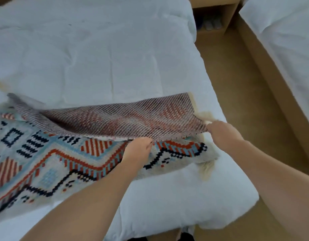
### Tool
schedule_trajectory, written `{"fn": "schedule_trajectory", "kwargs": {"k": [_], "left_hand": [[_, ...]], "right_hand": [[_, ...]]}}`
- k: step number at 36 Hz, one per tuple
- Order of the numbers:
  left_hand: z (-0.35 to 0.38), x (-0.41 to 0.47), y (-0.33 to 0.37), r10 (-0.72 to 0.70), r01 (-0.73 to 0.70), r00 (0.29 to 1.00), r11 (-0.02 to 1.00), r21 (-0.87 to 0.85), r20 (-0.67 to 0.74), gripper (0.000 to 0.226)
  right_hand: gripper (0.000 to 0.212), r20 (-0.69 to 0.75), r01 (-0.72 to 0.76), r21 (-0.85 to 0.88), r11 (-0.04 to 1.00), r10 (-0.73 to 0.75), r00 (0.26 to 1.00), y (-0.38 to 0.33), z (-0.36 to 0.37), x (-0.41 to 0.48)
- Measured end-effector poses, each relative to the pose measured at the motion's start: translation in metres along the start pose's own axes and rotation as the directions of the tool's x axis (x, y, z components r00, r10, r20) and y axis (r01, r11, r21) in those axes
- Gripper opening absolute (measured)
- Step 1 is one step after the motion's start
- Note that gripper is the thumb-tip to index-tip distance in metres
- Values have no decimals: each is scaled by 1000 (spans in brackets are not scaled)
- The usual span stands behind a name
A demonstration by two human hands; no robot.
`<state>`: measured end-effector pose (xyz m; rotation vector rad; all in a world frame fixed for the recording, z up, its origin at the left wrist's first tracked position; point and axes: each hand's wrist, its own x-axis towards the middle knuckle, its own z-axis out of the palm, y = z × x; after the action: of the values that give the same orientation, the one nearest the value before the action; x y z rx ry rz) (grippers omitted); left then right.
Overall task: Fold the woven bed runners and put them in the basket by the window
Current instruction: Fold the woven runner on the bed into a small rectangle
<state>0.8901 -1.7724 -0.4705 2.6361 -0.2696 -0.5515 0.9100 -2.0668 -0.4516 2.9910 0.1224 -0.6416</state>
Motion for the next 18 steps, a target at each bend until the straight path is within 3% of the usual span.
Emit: {"fn": "schedule_trajectory", "kwargs": {"k": [4, 8, 10, 12, 14, 16, 18], "left_hand": [[49, -25, -7, -115, 114, 992, 993, 20, 54, 24], [101, -26, -14, -204, 197, 973, 978, 70, 111, 19], [113, -25, -13, -227, 208, 968, 965, 161, 111, 16], [124, -20, -4, -196, 159, 976, 938, 307, 91, 17], [134, -18, 8, -124, 97, 991, 925, 368, 50, 23], [143, -16, 22, -94, 79, 995, 933, 352, 27, 48], [152, -11, 36, -53, 30, 997, 926, 377, 51, 70]], "right_hand": [[33, 106, 51, -22, 998, -48, 993, -1, 41, -17], [28, 239, 155, 63, 986, -165, 957, 1, 87, -20], [24, 277, 168, 165, 972, -209, 938, 5, 100, -20], [35, 277, 174, 220, 960, -233, 932, 13, 104, -20], [43, 180, 76, 288, 954, -132, 975, 24, 107, -17], [40, 39, -44, 420, 906, 30, 999, 37, 113, -10], [30, 6, -148, 550, 822, 173, 985, 47, 120, 0]]}}
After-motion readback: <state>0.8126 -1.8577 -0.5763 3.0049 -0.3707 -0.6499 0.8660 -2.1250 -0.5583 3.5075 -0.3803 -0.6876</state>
